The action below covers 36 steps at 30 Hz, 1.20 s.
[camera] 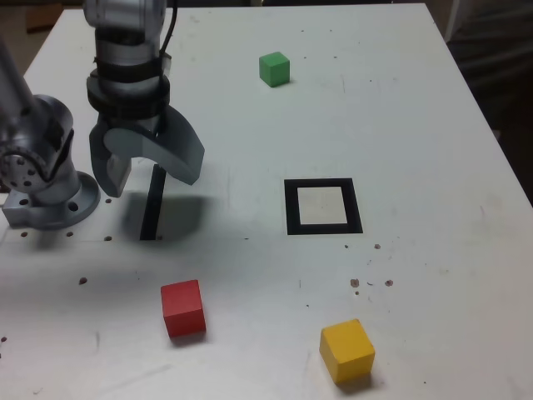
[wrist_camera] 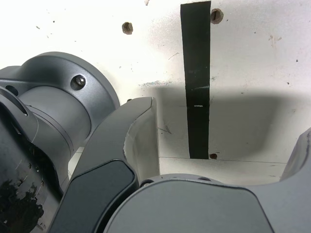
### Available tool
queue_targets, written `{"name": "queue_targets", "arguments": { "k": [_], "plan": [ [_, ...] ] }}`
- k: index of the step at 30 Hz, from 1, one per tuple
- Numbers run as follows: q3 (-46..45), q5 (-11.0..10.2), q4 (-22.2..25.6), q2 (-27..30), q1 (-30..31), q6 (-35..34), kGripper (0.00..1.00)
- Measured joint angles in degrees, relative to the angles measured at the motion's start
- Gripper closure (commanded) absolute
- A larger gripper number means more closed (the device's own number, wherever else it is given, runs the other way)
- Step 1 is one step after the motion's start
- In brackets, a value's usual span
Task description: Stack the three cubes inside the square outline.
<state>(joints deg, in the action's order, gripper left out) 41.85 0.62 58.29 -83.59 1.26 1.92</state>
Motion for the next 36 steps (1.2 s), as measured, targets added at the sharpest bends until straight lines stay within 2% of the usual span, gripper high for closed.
{"name": "queue_targets", "arguments": {
  "k": [16,21,31,36],
  "plan": [
    [0.0,0.08,0.62,0.09,0.0,-1.04,0.01],
    [-0.02,0.08,2.38,2.62,0.78,-3.53,0.01],
    [0.9,1.9,3.54,3.72,11.1,-12.61,0.0],
    [2.46,2.51,3.99,3.58,18.23,-19.33,0.0]
  ]
}}
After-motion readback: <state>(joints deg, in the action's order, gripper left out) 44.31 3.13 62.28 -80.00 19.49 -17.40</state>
